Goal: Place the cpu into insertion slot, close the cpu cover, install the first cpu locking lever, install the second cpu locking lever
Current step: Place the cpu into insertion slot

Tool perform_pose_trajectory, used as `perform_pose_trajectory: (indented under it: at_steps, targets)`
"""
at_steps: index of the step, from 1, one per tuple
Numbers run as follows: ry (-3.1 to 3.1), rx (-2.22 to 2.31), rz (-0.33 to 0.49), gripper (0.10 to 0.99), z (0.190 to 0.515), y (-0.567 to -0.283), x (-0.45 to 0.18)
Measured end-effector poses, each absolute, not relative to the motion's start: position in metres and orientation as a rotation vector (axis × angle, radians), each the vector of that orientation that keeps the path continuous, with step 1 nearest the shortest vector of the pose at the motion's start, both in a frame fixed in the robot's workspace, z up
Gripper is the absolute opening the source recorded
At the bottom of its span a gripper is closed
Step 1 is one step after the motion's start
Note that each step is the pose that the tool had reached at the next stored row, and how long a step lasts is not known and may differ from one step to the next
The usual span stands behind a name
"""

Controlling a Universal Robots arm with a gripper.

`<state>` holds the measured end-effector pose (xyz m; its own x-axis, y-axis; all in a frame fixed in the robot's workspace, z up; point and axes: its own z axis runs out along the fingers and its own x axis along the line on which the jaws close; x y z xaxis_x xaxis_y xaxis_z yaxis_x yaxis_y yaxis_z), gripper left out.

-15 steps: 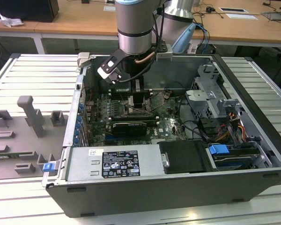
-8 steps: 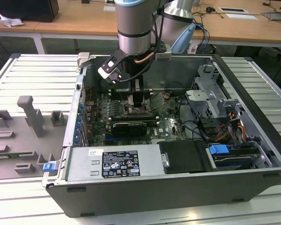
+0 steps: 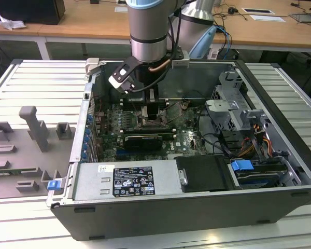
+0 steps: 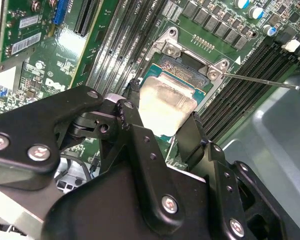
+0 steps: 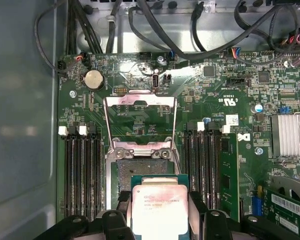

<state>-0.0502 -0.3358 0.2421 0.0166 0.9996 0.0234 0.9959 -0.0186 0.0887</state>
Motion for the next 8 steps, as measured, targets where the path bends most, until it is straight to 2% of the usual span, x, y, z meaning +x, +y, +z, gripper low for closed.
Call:
perform_pose_trajectory:
  at_steps: [8]
  targets:
    - [2.172, 2.201, 0.122, 0.537, 0.2367, -0.3333, -0.0481]
